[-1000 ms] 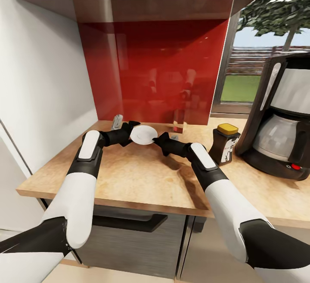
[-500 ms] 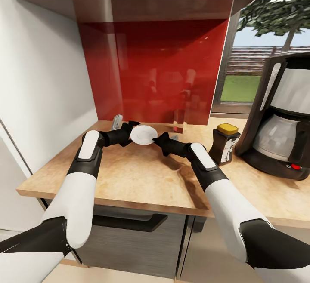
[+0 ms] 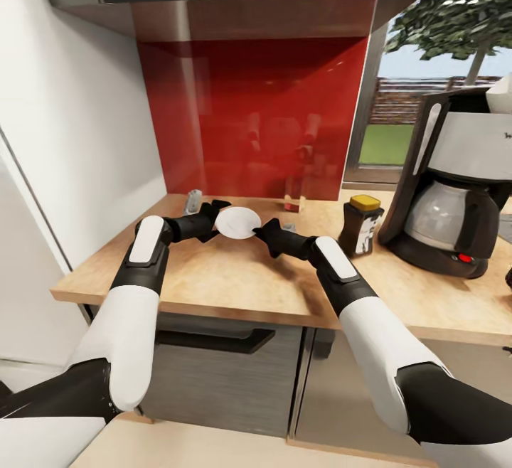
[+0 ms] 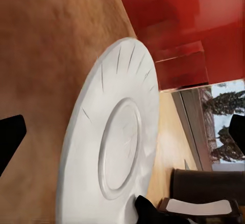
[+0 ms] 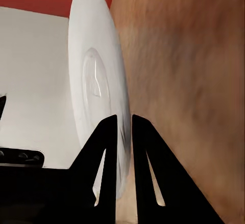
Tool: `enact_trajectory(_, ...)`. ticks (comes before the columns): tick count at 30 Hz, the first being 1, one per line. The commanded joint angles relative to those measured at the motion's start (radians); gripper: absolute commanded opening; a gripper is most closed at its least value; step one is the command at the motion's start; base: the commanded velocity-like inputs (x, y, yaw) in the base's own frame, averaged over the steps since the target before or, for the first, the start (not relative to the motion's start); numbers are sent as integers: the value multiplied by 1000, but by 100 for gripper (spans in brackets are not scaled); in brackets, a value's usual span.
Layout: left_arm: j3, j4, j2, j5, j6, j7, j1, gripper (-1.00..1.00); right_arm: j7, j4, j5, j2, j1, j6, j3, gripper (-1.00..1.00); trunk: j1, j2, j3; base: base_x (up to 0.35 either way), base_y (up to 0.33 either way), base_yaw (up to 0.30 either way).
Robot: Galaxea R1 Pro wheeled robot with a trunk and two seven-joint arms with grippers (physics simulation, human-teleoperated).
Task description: Set up a coffee station on the kitchen countertop: keep the coffee maker on the countertop, move the bottle of coffee from the kitchen shelf to the counter next to the coffee maker, place a paper coffee filter on top of the coffee maker, put the saucer next to the coffee maker with the coffee cup on the saucer, and place the electric kettle next to the coffee maker.
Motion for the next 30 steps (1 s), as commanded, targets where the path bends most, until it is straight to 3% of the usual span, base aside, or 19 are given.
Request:
enact_trajectory(1, 8, -1, -1, 10, 5, 9, -1, 100, -23, 28, -5, -2, 0, 2, 1, -100, 0, 0, -1, -72, 0, 0)
enact_trajectory(10, 35, -3, -1, 10, 10, 8, -1, 100, -23, 28, -5, -6, 0, 2, -2, -100, 0, 0, -1, -20, 0, 0)
enact_trajectory(16, 72, -5, 3, 10, 60, 7, 0, 100, -23, 28, -5, -6, 0, 3, -2, -100, 0, 0, -1, 0, 0, 0)
enact_trajectory(17, 96, -22, 7, 10, 73, 7, 0, 100, -23, 28, -5, -6, 0, 3, -2, -100, 0, 0, -1, 0, 0, 0)
enact_trajectory(20, 112, -71, 27, 10, 80, 7, -1, 100, -23, 27, -5, -8, 0, 3, -3, -100, 0, 0, -1, 0, 0, 0)
enact_trajectory(30, 115, -88, 84, 10, 83, 4, -1, 100, -23, 26, -5, -11, 0, 4, -4, -100, 0, 0, -1, -1, 0, 0)
